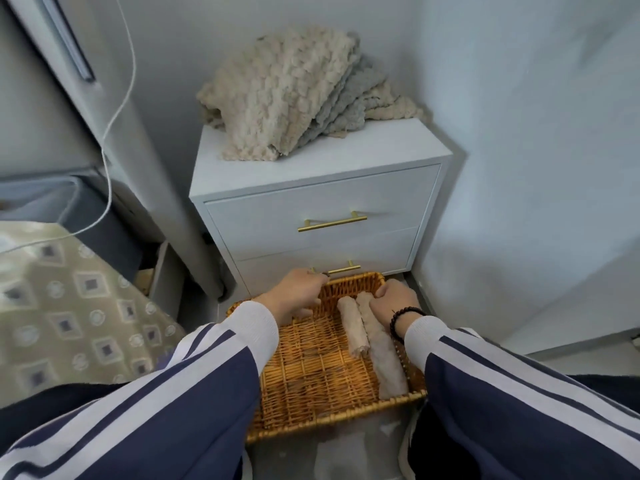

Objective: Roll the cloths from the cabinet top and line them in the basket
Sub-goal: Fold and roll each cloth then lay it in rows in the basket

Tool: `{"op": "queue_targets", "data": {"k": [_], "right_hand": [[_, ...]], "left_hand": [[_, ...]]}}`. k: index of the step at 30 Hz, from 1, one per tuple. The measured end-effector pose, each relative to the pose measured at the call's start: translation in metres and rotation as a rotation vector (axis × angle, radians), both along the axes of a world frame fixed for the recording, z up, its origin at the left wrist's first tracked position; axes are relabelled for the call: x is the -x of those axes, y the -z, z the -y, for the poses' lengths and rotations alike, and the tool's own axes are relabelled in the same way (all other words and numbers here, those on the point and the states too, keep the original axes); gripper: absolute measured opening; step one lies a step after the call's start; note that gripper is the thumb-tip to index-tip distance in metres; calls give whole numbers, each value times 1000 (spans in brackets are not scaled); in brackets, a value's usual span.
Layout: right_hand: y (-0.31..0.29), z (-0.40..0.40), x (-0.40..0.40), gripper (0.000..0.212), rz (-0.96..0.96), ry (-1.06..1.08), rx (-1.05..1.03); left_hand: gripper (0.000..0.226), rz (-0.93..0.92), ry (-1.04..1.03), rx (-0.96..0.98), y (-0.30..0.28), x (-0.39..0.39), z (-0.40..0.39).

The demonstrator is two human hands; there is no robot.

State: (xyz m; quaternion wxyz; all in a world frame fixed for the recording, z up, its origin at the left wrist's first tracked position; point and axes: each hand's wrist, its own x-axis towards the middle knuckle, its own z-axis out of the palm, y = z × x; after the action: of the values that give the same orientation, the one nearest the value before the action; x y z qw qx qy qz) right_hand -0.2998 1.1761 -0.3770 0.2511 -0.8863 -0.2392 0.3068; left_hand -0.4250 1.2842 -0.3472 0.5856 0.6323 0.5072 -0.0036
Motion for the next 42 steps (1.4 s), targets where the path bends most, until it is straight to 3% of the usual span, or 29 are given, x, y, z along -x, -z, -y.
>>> {"op": "queue_targets", "data": {"k": [4,8,12,17,27,31,36,40,42], "right_hand": [[-43,-10,8,10,107,-146,-5],[-90,-21,16,24,200,-209,-98],[-126,-35,19,15,237,-261,-206],[-151,-51,20,15,162,-187,-351],[-155,-116,13,5,34,-124,-510],[-160,-143,12,6,-216,27,-633],[-159,-175,14,11,-696,177,-741],[-157,-189,13,29,-963,204,-813],[-158,-191,12,22,-1046,217,-841]], "left_hand": [[32,42,40,-91,-41,14,5],[34,81,56,-180,-77,33,4],[11,155,20,-180,-103,50,0],[34,241,-14,-178,-122,53,-14],[22,408,-121,-121,-152,35,-64],[6,484,-190,-87,-161,31,-80],[3,536,-262,-81,-168,34,-99],[4,530,-288,-85,-169,43,-110],[10,525,-293,-86,-168,47,-112]]}}
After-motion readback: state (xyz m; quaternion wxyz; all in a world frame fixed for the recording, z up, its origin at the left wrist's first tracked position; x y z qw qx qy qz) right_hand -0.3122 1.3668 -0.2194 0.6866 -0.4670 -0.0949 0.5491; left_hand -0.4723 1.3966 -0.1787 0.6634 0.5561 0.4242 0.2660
